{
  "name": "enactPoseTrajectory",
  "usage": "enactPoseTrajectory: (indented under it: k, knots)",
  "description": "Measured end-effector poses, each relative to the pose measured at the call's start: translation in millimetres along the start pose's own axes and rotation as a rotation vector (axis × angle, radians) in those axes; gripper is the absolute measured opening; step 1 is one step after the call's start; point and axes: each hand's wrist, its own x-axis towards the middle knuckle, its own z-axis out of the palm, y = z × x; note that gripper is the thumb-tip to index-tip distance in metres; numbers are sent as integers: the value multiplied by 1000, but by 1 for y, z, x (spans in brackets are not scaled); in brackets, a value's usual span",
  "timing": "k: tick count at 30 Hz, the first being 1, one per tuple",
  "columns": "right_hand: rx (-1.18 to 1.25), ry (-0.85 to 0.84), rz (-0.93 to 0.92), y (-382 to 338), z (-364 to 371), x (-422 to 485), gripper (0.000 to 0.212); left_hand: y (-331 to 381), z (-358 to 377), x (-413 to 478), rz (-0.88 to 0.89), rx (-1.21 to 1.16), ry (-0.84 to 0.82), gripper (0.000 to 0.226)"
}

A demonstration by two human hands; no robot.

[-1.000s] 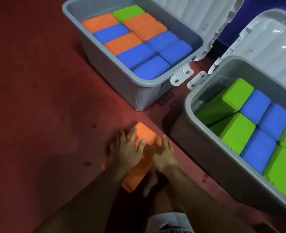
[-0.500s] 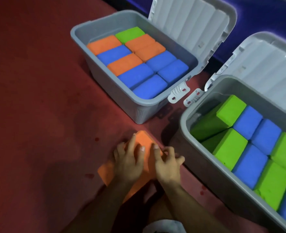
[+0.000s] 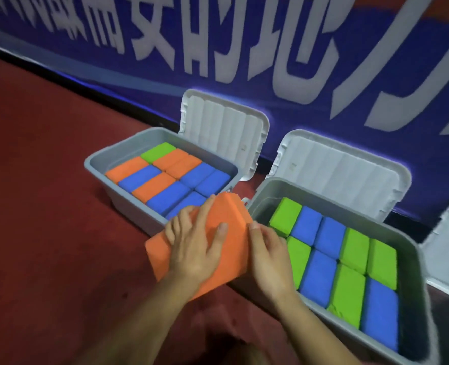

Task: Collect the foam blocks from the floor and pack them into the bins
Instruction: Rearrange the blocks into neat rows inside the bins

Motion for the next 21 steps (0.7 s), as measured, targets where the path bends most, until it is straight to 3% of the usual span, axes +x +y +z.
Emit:
enactPoseTrajectory:
  k: [3, 6, 9, 11, 13, 16, 19, 21]
  knots:
    - [146, 81, -26, -30, -39, 18, 43, 42, -5, 36, 71, -49, -47, 85]
    - [253, 205, 6, -49, -77, 33, 29, 88, -4, 69, 137, -113, -222, 88]
    - [359, 223, 3, -55, -102, 43, 36, 125, 4, 90, 134, -219, -440, 88]
    - [383, 218, -23, -57, -110, 48, 43, 141, 13, 96, 93, -413, -565, 94]
    - [333, 208, -28, -53, -110, 55, 47, 148, 24, 96, 36, -583, -623, 93]
    - [219, 172, -21, -35, -101, 62, 49, 139, 46, 94, -23, -627, -716, 86]
    - [213, 109, -11, -18, -95, 72, 69, 118, 70, 92, -45, -654, -753, 61]
    - [212, 72, 20, -13, -93, 81, 67, 110, 82, 95, -73, -705, -750, 53]
